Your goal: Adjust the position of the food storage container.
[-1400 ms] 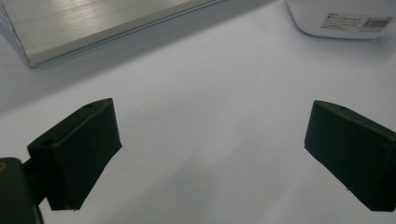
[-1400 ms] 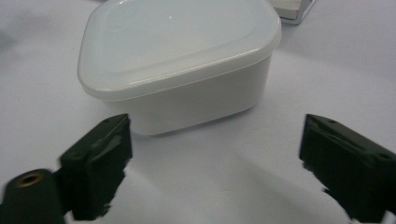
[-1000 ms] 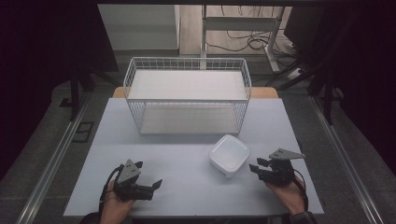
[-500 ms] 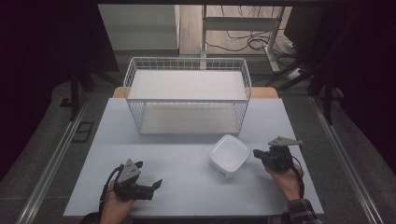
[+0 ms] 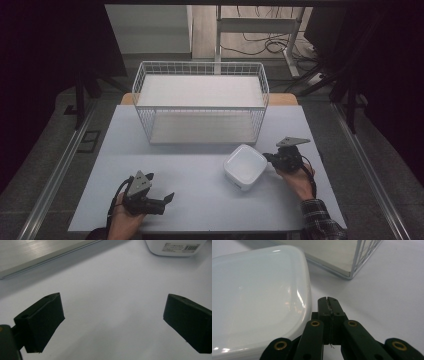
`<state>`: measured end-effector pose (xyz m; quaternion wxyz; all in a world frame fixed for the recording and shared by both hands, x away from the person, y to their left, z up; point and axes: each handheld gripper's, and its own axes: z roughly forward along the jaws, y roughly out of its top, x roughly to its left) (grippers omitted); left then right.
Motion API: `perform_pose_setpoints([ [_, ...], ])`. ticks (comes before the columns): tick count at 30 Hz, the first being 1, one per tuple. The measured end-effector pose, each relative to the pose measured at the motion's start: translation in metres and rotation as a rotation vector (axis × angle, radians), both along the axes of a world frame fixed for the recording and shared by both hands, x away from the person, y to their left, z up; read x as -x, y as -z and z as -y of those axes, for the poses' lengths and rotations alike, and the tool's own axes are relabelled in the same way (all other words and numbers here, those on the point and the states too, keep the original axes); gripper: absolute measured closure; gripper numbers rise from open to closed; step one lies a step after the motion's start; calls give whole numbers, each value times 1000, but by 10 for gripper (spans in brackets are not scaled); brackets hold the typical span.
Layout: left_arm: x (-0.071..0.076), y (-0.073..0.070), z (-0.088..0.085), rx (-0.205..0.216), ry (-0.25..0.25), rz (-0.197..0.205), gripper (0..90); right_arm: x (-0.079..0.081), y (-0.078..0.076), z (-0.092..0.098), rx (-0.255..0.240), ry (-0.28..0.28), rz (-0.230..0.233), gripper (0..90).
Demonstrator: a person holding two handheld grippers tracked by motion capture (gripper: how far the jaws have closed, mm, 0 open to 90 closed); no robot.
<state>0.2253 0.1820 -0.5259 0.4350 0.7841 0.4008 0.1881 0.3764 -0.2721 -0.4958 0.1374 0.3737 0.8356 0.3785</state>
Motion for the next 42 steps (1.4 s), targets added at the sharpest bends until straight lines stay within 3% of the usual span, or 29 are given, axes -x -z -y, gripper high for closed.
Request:
perform_pose_setpoints([
  [5, 0, -1, 2, 23, 7, -44, 37, 7, 1, -5, -16, -27, -45, 891],
  [7, 0, -1, 4, 28, 23, -51, 40, 12, 2, -9, -1, -40, -52, 892],
  [16, -3, -4, 21, 7, 41, -42, 134, 29, 1, -19, -4, -80, -67, 891],
  [19, -7, -5, 28, 20, 54, -37, 247, 36, 0, -25, -16, -95, -80, 892],
  [20, -8, -6, 30, 26, 58, -38, 247, 36, 0, -25, -16, -95, -80, 892],
  [21, -12, -6, 35, 33, 63, -30, 349, 39, 0, -28, -18, -104, -83, 891],
  [24, -17, -6, 42, 25, 63, -35, 520, 41, 1, -31, -21, -109, -86, 891],
  [28, -28, -4, 55, 21, 67, -63, 702, 43, 1, -37, -20, -114, -89, 892],
  [29, -31, -4, 59, 16, 70, -70, 702, 44, 1, -39, -19, -117, -87, 891],
  [31, -39, -3, 68, 14, 92, -93, 821, 45, 1, -44, -24, -120, -94, 891],
  [34, -44, -1, 73, 20, 110, -113, 896, 47, 2, -49, -25, -127, -101, 892],
  [37, -47, 0, 81, 7, 131, -126, 899, 51, 2, -56, -26, -139, -108, 892],
  [42, -47, -3, 79, -10, 130, -129, 900, 58, 1, -66, -36, -163, -112, 892],
])
